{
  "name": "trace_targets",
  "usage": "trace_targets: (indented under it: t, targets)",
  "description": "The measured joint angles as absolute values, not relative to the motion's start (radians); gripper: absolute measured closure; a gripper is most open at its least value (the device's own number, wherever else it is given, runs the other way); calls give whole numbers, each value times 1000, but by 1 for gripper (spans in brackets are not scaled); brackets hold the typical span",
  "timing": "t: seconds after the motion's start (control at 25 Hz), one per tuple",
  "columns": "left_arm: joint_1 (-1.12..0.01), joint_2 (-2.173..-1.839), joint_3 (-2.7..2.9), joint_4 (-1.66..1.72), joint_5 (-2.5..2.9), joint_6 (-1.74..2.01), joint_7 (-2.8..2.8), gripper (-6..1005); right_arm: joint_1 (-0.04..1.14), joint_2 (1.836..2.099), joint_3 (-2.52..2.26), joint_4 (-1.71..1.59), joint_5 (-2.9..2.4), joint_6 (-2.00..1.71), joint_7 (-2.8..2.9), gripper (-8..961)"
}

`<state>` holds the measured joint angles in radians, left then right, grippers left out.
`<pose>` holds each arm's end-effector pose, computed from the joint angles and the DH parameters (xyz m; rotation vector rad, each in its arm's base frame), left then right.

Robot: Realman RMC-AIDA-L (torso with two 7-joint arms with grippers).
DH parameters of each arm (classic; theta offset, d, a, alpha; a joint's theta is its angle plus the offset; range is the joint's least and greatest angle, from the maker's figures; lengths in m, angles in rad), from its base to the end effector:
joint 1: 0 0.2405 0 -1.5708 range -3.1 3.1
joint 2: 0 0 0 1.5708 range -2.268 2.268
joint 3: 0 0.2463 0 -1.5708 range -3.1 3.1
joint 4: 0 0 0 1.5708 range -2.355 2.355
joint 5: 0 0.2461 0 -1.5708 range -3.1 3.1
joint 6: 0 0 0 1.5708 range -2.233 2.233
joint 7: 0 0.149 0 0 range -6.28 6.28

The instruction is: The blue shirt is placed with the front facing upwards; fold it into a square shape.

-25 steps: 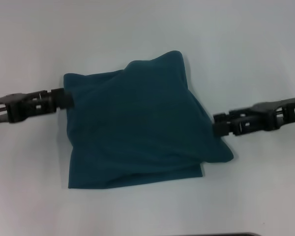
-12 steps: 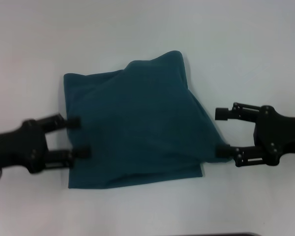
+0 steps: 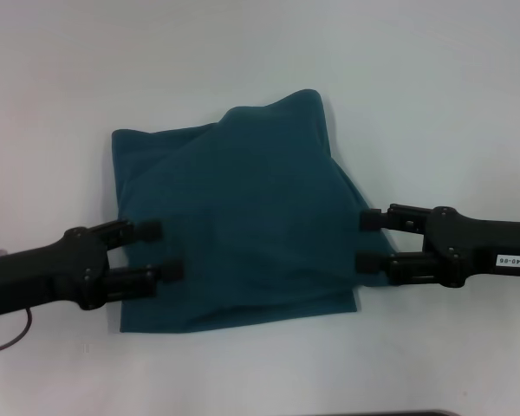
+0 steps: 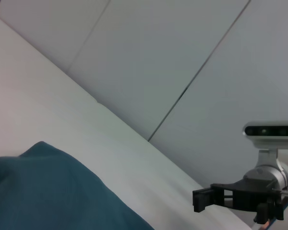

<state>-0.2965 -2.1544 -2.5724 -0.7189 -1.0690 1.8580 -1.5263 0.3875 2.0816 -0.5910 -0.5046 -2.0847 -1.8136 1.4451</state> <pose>-0.3124 0.2523 -0.0030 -2.7118 -1.0866 -0.9596 0.3106 0.2634 -0.0194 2.7857 -1.0759 -0.9745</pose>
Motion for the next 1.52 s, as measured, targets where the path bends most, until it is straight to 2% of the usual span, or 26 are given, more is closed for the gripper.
trace_targets:
  t: [0.68, 1.52]
  targets:
    - [-265, -2157, -2608, -682, -1060, 1869, -1474, 95, 433, 2086, -655, -437, -2090, -1753, 1531, 15]
    - [-304, -2141, -2543, -688, -1055, 1817, -1428, 95, 444, 2085, -683, -442, -2082, -1724, 1294, 15]
